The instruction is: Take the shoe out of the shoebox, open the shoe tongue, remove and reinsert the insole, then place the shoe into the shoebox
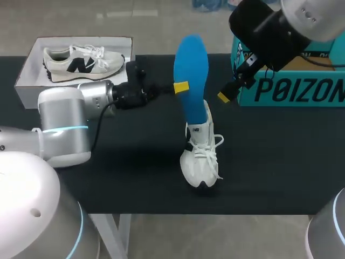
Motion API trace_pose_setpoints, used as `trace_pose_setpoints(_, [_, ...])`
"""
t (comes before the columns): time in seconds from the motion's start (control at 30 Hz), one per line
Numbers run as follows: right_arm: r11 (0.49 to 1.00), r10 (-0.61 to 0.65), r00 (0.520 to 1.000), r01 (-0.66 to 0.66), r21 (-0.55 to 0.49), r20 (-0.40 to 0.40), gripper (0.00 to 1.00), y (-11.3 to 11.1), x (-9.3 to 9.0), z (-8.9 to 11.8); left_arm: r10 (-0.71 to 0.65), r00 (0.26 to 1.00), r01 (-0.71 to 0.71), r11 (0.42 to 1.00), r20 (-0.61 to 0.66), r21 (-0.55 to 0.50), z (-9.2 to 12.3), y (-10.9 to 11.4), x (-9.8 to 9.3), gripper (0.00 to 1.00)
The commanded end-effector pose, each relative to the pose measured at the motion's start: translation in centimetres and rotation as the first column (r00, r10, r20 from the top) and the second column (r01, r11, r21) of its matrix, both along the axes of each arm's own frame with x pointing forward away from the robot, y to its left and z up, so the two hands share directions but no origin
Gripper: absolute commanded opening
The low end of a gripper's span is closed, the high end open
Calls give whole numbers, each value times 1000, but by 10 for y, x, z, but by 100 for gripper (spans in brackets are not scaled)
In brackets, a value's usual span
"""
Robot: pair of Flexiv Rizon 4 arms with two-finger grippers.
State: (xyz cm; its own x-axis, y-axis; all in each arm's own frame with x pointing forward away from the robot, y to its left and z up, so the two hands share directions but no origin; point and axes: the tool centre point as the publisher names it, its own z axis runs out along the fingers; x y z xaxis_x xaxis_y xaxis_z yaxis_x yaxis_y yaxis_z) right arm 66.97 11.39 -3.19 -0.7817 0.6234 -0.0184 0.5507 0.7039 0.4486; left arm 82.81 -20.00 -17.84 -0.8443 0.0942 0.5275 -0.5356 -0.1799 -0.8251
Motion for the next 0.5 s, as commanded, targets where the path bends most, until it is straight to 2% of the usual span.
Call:
trace_pose_setpoints(0.03, [1000,-1,1000,1,-2,-3,100,1,1,0,9,949,19,996,314,-85,-5,6,-3,0])
trace_pose_setpoints(0.23, [1000,-1,1000,1,-2,-3,100,1,1,0,-6,939,6,1000,343,0,4,3,-1,0])
trace_pose_setpoints(0.5, [1000,-1,1000,1,-2,-3,100,1,1,0,-6,939,6,1000,343,0,4,3,-1,0])
